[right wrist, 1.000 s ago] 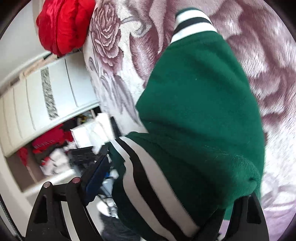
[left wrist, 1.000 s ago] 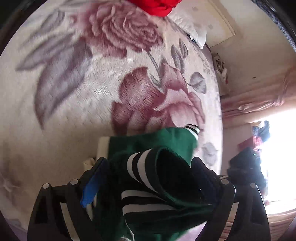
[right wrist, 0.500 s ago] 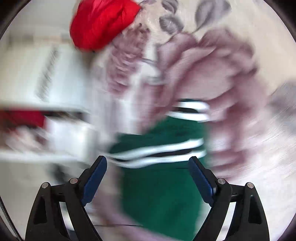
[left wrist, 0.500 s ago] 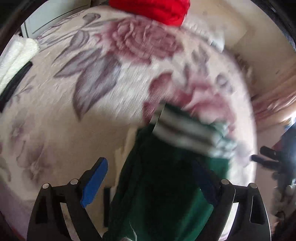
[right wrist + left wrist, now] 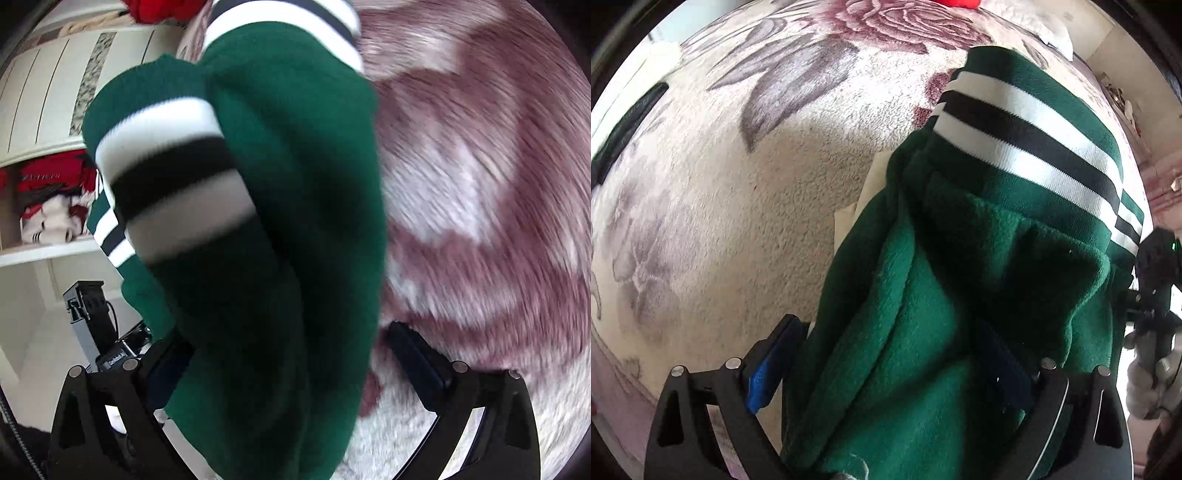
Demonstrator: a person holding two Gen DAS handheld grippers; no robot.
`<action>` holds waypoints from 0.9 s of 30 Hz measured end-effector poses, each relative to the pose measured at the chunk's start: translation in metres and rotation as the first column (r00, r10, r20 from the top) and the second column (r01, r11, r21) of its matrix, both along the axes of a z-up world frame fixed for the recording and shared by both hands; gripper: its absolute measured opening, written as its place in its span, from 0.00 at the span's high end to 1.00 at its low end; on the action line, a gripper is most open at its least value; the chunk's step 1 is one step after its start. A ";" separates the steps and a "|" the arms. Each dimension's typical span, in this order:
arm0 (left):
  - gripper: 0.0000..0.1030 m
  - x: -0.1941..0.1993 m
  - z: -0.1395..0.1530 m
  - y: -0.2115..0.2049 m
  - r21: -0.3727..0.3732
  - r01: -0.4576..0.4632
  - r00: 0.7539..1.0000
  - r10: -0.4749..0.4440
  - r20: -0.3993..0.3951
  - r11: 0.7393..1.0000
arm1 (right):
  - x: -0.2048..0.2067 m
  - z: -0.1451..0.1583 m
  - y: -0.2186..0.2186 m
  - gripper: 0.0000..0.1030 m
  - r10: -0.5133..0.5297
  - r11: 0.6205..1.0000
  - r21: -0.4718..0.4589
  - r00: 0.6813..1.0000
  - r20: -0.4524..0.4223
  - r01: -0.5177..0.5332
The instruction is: Fold large clothes
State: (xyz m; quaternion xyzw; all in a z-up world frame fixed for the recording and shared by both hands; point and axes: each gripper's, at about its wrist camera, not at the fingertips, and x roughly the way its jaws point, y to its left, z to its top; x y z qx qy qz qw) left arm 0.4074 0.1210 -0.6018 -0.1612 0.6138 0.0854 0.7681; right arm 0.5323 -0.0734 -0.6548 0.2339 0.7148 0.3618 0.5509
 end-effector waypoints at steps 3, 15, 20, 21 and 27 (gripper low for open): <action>0.03 0.007 0.000 0.000 0.014 0.015 1.000 -0.016 0.002 1.000 | 0.009 0.000 0.004 0.00 -0.004 0.999 0.033 1.000 0.006 0.004; 0.04 0.008 0.016 0.003 0.037 0.031 0.999 -0.031 -0.007 0.999 | -0.043 0.027 -0.054 0.61 -0.390 0.912 0.095 0.916 -0.095 0.398; 0.04 -0.031 0.059 0.027 0.062 0.009 1.000 -0.009 0.011 0.998 | -0.167 0.039 -0.121 0.63 -0.750 0.590 0.088 0.585 -0.308 0.803; 0.04 -0.040 0.066 0.032 0.072 0.006 1.000 -0.007 0.008 0.997 | -0.192 0.039 -0.129 0.63 -0.784 0.531 0.062 0.517 -0.344 0.845; 0.04 -0.116 0.073 0.057 0.157 0.010 0.998 0.001 -0.070 0.988 | -0.361 0.032 -0.137 0.52 -0.797 0.440 -0.194 0.282 -0.534 0.877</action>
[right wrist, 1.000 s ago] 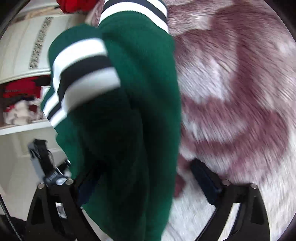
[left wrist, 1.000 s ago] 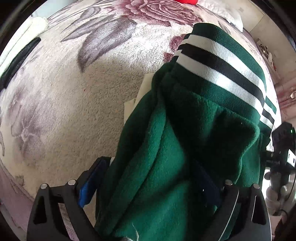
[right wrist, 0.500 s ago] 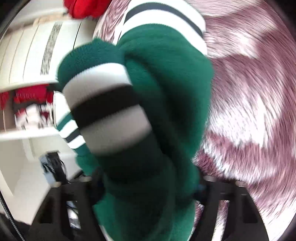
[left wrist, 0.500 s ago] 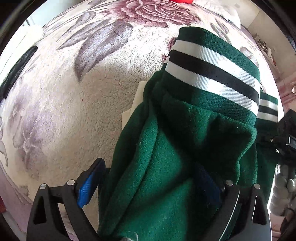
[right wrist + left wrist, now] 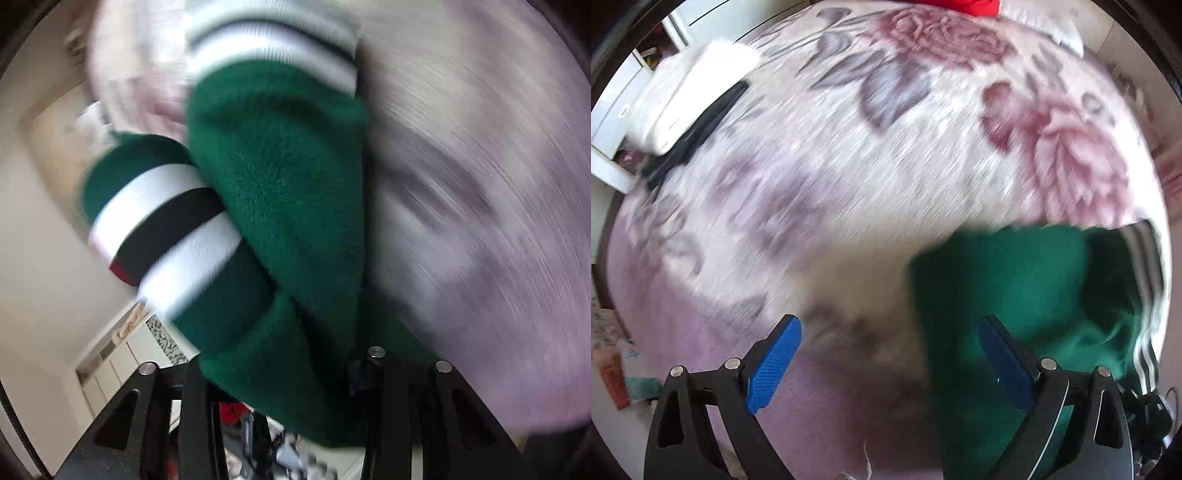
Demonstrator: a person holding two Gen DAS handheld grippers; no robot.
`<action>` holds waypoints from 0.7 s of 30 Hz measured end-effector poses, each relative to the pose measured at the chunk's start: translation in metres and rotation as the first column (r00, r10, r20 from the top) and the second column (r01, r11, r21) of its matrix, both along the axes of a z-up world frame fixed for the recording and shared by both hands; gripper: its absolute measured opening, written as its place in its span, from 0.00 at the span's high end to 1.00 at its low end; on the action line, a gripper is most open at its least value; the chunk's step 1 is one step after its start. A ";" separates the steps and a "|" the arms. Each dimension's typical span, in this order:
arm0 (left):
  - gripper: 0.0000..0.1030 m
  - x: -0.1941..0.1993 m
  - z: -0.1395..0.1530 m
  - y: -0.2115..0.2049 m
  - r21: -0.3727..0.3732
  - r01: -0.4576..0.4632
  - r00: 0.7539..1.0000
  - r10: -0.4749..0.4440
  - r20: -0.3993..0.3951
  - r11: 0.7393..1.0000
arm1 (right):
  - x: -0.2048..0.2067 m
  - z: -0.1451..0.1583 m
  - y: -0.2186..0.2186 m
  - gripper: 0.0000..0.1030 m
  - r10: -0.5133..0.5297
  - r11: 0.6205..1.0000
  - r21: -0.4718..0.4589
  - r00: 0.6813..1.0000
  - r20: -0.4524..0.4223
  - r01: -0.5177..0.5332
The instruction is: Fold large clothes
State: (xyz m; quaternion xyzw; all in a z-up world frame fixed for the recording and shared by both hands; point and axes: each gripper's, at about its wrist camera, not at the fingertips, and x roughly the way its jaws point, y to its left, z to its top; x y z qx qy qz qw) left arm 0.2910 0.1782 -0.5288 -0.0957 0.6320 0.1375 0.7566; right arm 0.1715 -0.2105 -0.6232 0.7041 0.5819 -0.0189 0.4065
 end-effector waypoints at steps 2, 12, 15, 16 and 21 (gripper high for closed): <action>0.04 -0.026 -0.022 0.005 0.055 0.010 0.999 -0.007 -0.051 0.998 | -0.006 0.002 -0.007 0.46 0.120 0.992 -0.046 0.992 -0.030 -0.121; 0.00 -0.087 -0.131 0.030 0.003 -0.118 0.990 0.118 -0.081 0.993 | 0.095 0.114 -0.062 0.17 0.738 0.549 -0.614 0.674 0.038 -0.567; 0.00 -0.088 -0.132 0.034 -0.013 -0.134 0.991 0.134 -0.020 0.991 | 0.135 0.142 -0.033 0.16 0.850 0.402 -0.703 0.525 0.049 -0.587; 0.00 -0.088 -0.132 0.034 -0.015 -0.151 0.989 0.151 -0.008 0.988 | 0.147 0.148 -0.019 0.16 0.863 0.378 -0.721 0.503 0.047 -0.581; 0.00 -0.086 -0.126 0.030 0.024 -0.172 0.984 0.173 -0.039 0.985 | 0.222 0.145 0.045 0.16 0.944 0.223 -0.764 0.330 0.013 -0.606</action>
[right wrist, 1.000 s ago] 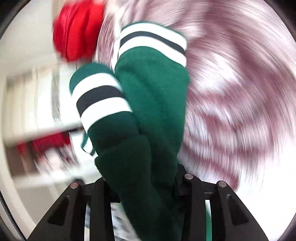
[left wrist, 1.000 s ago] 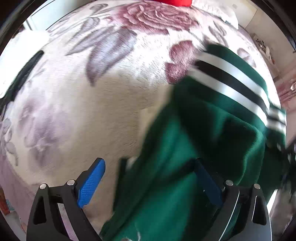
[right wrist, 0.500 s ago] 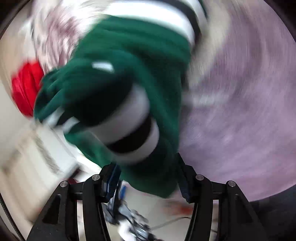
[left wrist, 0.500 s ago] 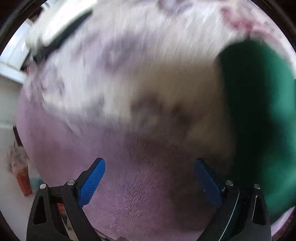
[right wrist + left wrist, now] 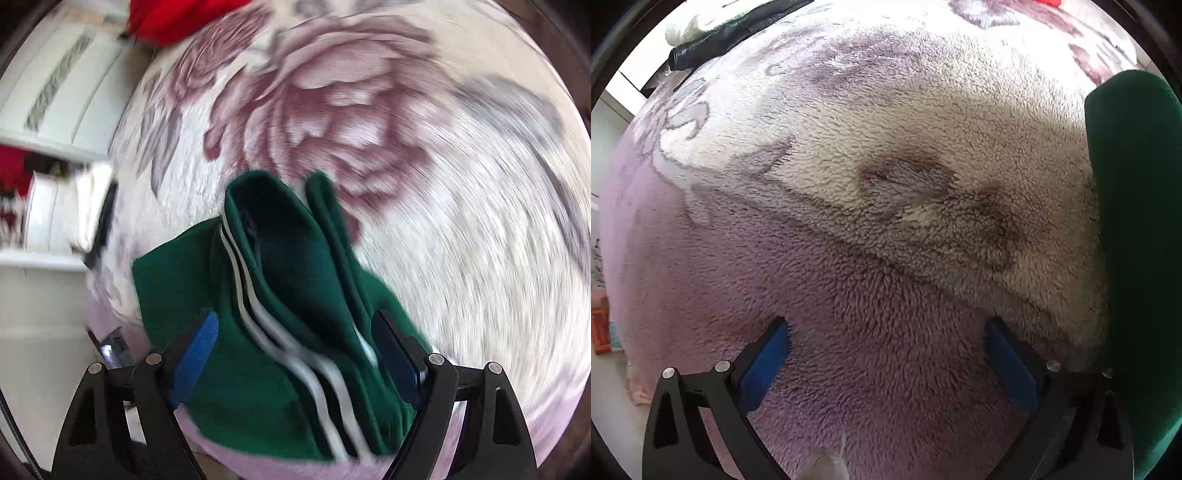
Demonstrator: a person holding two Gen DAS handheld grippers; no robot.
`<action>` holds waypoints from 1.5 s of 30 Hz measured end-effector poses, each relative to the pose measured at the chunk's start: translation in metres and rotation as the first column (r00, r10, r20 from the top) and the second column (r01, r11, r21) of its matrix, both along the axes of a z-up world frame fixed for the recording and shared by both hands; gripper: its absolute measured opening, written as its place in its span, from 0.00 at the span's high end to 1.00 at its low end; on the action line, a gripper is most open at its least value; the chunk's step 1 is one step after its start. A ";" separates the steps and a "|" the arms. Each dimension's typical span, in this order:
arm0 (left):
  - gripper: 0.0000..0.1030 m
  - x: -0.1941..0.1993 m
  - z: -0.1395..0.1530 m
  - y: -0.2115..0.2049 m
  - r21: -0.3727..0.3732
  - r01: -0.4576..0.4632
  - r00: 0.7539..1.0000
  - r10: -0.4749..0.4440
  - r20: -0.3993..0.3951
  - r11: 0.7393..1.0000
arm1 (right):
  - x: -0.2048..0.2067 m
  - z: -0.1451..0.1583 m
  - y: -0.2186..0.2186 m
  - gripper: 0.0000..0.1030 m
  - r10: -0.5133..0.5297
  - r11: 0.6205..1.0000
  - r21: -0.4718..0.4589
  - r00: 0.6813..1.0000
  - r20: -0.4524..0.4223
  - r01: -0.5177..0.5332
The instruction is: Fold large clothes
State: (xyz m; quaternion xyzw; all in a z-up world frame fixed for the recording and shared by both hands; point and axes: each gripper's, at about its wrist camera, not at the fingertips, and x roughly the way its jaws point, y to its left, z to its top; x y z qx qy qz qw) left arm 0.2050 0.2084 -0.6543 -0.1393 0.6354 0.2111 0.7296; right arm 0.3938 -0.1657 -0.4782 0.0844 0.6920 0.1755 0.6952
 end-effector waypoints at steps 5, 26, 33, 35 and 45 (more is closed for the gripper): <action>0.00 0.012 0.043 -0.008 -0.003 -0.035 0.999 0.035 0.014 0.999 | 0.022 -0.014 0.059 0.97 0.090 0.996 0.020 0.995 -0.039 -0.089; 0.00 0.028 0.086 -0.052 0.002 -0.005 0.999 0.005 0.052 1.000 | -0.048 -0.024 -0.068 0.34 -0.140 0.989 0.012 0.955 -0.262 0.149; 0.00 0.018 0.105 -0.083 0.033 0.068 0.996 -0.070 0.050 0.997 | -0.093 -0.040 -0.067 0.92 -0.136 0.990 0.013 0.961 -0.242 0.144; 0.00 0.018 0.107 -0.095 0.057 0.114 0.992 -0.117 0.041 0.992 | -0.095 -0.009 -0.075 0.93 -0.167 0.985 0.013 0.972 -0.163 0.171; 0.00 0.035 0.091 -0.101 0.019 0.107 0.994 -0.107 0.017 0.994 | -0.082 -0.053 -0.115 0.91 -0.228 0.968 -0.157 0.951 -0.210 0.197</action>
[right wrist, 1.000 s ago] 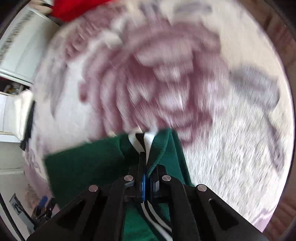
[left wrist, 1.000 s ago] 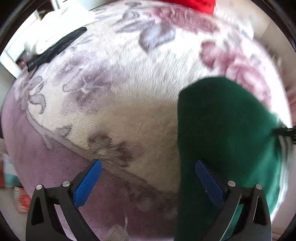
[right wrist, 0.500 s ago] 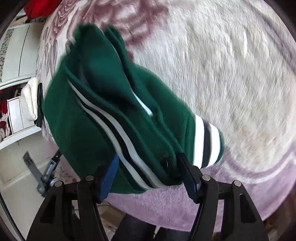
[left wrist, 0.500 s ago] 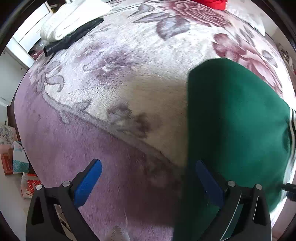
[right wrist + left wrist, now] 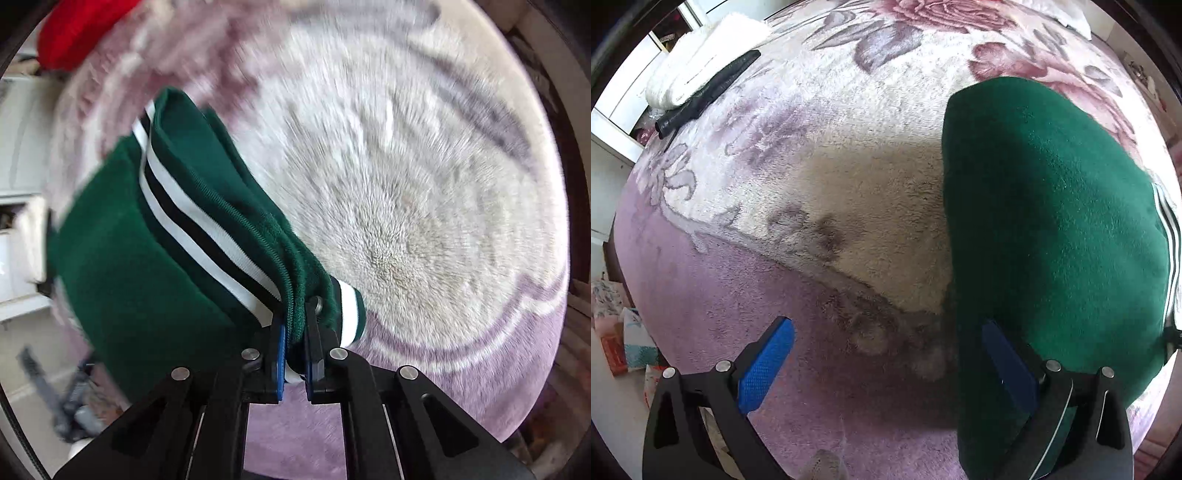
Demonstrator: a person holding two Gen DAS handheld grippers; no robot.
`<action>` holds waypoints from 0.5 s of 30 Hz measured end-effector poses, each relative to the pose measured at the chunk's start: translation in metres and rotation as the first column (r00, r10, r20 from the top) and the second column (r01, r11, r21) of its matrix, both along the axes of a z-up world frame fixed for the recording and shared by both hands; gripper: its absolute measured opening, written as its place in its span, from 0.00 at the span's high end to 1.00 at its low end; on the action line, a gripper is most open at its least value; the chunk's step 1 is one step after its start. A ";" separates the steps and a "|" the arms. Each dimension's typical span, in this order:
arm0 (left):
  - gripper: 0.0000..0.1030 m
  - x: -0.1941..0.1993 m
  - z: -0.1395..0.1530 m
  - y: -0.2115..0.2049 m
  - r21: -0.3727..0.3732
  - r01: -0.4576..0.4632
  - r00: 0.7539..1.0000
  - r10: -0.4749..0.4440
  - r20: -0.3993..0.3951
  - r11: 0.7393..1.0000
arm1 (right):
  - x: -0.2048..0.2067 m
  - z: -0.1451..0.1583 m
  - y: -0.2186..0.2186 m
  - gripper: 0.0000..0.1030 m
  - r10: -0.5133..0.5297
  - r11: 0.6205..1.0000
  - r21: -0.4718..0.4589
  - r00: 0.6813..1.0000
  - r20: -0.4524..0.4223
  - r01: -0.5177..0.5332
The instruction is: Fold large clothes
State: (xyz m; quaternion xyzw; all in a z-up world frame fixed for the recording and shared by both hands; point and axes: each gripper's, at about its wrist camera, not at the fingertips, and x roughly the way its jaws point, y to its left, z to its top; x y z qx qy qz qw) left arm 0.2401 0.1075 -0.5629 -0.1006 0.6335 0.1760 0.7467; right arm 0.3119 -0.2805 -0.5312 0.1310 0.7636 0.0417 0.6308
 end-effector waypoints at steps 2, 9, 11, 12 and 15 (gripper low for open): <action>0.00 0.003 0.000 0.009 -0.007 -0.011 1.000 0.011 0.003 1.000 | 0.011 -0.004 0.010 0.88 0.080 0.997 -0.005 0.996 -0.044 -0.080; 0.00 0.029 0.013 0.030 0.003 -0.033 0.998 0.033 0.051 0.999 | 0.064 0.063 0.005 0.29 0.037 0.991 0.119 0.985 0.166 -0.057; 0.00 0.049 0.019 0.037 -0.002 -0.048 0.995 0.048 0.084 0.999 | 0.092 0.060 0.019 0.29 0.016 0.981 0.189 0.982 0.188 -0.052; 0.00 0.056 0.020 0.039 -0.002 -0.051 0.994 0.051 0.094 0.999 | 0.105 0.052 0.024 0.29 0.005 0.974 0.221 0.983 0.184 -0.047; 0.00 0.089 0.019 0.044 -0.011 -0.048 0.993 0.049 0.110 0.999 | 0.144 0.008 0.050 0.29 -0.017 0.948 0.318 0.996 0.093 -0.014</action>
